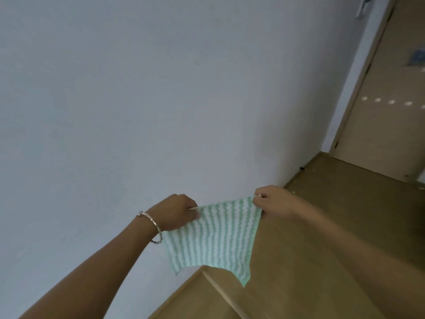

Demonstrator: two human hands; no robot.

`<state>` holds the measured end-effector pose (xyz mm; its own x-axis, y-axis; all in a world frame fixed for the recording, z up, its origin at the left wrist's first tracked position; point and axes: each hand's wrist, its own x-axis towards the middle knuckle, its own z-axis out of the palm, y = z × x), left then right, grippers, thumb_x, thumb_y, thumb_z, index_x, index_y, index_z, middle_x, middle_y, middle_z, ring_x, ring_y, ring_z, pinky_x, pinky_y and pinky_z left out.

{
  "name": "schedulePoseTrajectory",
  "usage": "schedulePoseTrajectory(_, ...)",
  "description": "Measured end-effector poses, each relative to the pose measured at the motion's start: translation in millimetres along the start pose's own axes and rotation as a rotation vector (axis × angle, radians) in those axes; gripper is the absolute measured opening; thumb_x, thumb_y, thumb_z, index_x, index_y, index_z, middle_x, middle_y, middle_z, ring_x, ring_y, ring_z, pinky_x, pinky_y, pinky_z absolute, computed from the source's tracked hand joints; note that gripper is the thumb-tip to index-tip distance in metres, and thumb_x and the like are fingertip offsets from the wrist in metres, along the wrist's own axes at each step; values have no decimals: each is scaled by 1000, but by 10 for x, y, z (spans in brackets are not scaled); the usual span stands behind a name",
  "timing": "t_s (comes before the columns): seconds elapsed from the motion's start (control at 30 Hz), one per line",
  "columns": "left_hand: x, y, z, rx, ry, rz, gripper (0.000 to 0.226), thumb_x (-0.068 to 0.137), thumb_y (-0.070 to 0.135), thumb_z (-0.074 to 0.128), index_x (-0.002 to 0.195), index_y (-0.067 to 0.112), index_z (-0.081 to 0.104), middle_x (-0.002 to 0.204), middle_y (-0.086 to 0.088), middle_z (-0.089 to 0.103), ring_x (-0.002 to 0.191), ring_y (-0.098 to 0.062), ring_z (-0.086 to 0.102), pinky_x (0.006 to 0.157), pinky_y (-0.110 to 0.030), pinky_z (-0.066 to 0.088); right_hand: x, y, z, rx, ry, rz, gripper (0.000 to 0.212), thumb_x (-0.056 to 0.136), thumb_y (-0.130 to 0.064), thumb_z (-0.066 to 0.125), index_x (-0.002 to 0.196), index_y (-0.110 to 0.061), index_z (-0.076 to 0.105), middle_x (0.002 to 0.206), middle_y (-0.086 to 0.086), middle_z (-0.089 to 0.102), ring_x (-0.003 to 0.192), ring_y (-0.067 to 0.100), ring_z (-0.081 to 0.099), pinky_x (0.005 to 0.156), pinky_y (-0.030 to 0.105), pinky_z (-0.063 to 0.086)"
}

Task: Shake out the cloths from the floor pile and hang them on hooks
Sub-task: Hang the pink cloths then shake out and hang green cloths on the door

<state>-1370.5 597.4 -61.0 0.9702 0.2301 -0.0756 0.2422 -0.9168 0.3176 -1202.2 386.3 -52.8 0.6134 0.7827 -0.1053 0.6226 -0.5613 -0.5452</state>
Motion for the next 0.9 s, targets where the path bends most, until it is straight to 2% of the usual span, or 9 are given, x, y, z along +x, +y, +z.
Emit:
schedulePoseTrajectory(0.17,652,1300,323,-132,-60,97,50,91,48,53,54,17,38,53,7,38,45,-3,37,46,-14,30,-584,1201,-515,-54,168,150,27,89,-20,47,77,2,59,76,13,69,65,16,61,59,30,38)
schedulePoseTrajectory(0.27,1018,2010,529,-120,-104,191,47,93,46,51,56,17,44,56,8,43,48,-1,40,48,-13,32,-924,1874,-792,-76,237,272,26,87,-20,49,81,2,62,82,16,68,64,19,54,57,30,34)
schedulePoseTrajectory(0.37,1329,2534,733,-62,-128,300,38,94,44,47,79,13,64,74,5,56,67,-6,49,58,-16,35,-1219,2414,-1068,-27,308,363,24,87,-20,50,78,0,62,80,15,68,64,17,52,58,29,34)
schedulePoseTrajectory(0.47,1615,2932,900,44,-157,382,37,95,44,46,106,16,67,93,7,61,85,-10,53,74,-25,41,-1469,2808,-1244,-21,332,447,23,88,-19,49,74,-5,61,73,10,64,66,20,53,58,31,36)
schedulePoseTrajectory(0.57,1970,3247,1022,53,-168,435,30,94,44,47,92,19,65,78,15,57,76,-8,51,71,-26,38,-1626,3117,-1406,-51,320,510,26,91,-19,47,70,-9,59,71,5,59,66,18,53,60,34,40)
schedulePoseTrajectory(0.63,2245,3472,1079,43,-158,488,33,94,42,49,86,14,63,73,13,55,72,-8,50,68,-26,38,-1695,3305,-1555,-52,332,538,32,95,-17,45,64,-12,48,64,0,47,59,10,43,53,24,32)
schedulePoseTrajectory(0.73,2713,3805,1163,32,-155,572,35,93,43,49,92,12,67,78,5,59,74,-10,52,67,-26,41,-1724,3605,-1840,-53,344,593,30,99,-18,42,79,-4,60,70,-1,50,64,10,48,53,15,33)
schedulePoseTrajectory(0.83,3229,4070,1255,46,-155,641,36,93,43,49,90,12,67,86,-2,65,74,-13,56,65,-27,42,-1648,3878,-2100,-53,357,633,27,101,-20,40,97,-21,67,86,-9,58,83,11,58,72,24,46)
schedulePoseTrajectory(0.9,3593,4223,1266,39,-176,687,35,93,42,49,91,12,68,89,-3,67,76,-15,58,67,-29,42,-1520,4017,-2280,0,382,649,31,102,-18,38,119,-21,64,84,-16,55,80,2,55,77,22,48)
